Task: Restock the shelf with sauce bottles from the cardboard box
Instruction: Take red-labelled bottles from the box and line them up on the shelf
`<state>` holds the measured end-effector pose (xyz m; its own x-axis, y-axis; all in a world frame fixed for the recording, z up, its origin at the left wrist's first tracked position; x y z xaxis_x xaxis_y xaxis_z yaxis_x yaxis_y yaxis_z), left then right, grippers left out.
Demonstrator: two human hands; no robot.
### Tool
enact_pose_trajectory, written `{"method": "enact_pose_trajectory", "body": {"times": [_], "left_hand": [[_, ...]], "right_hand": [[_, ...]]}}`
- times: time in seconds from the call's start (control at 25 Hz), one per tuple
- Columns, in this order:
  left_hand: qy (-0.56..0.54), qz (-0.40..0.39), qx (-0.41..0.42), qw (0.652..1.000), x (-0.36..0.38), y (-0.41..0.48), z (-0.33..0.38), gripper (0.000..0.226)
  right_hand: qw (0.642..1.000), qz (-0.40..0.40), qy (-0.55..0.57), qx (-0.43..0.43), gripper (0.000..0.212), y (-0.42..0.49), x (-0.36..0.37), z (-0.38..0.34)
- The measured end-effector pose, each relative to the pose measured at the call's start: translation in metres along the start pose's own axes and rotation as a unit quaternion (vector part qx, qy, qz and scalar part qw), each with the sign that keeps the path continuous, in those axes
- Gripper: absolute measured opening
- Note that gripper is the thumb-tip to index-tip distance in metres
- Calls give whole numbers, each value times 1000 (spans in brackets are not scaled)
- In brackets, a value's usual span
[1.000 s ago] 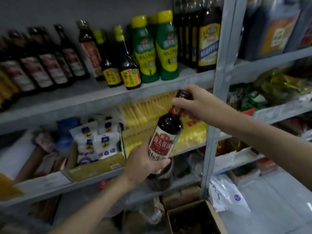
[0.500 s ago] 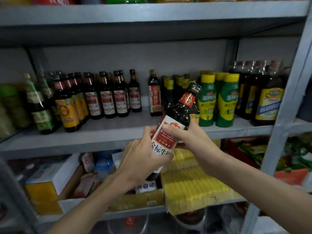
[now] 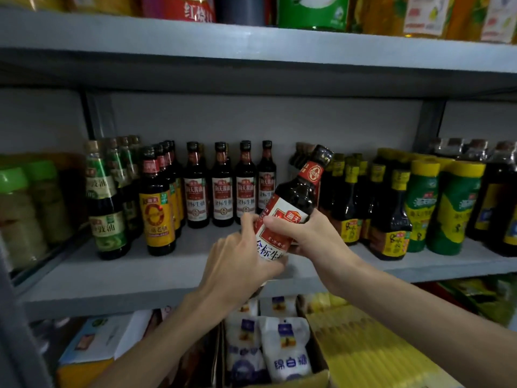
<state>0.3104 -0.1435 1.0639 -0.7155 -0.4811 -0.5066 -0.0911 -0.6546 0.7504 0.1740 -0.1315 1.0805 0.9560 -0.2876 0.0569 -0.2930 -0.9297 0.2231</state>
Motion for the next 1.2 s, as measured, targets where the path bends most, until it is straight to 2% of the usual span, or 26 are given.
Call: {"method": "enact_pose_trajectory", "body": {"times": [0.2, 0.28, 0.36, 0.52, 0.6, 0.8, 1.0, 1.2], "left_hand": [[-102, -57, -70, 991, 20, 37, -38, 72], [-59, -82, -52, 993, 25, 56, -55, 69], [29, -147, -43, 988, 38, 71, -78, 75], [114, -362, -80, 922, 80, 76, -125, 98], [135, -416, -100, 894, 93, 77, -139, 101], [170, -450, -96, 872, 113, 81, -154, 111], [167, -452, -64, 874, 121, 83, -152, 102], [176, -455, -50, 871, 124, 81, -153, 98]], "right_hand": [[997, 14, -48, -64, 39, 55, 11, -5], [991, 26, -86, -96, 47, 87, 10, -2], [984, 51, -122, -120, 53, 115, 8, 4], [977, 68, -158, -129, 59, 172, 12, 26], [969, 69, -193, -135, 61, 199, 14, 39], [970, 48, -197, -131, 64, 242, 19, 66], [975, 46, -184, -118, 69, 260, 25, 75], [978, 61, -164, -112, 61, 255, 24, 87]]}}
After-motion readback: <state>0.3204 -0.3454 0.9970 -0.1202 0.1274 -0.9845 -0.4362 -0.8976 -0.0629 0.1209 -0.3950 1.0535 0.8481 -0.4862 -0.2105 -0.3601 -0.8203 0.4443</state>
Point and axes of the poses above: each hand's wrist, its own y-axis towards the middle knuckle, its own x-axis out of the palm, z = x × y, the point moved 5 cm from there along y, towards the middle knuckle, and after that the axes turned 15 degrees about z, right-handed, at the moved point
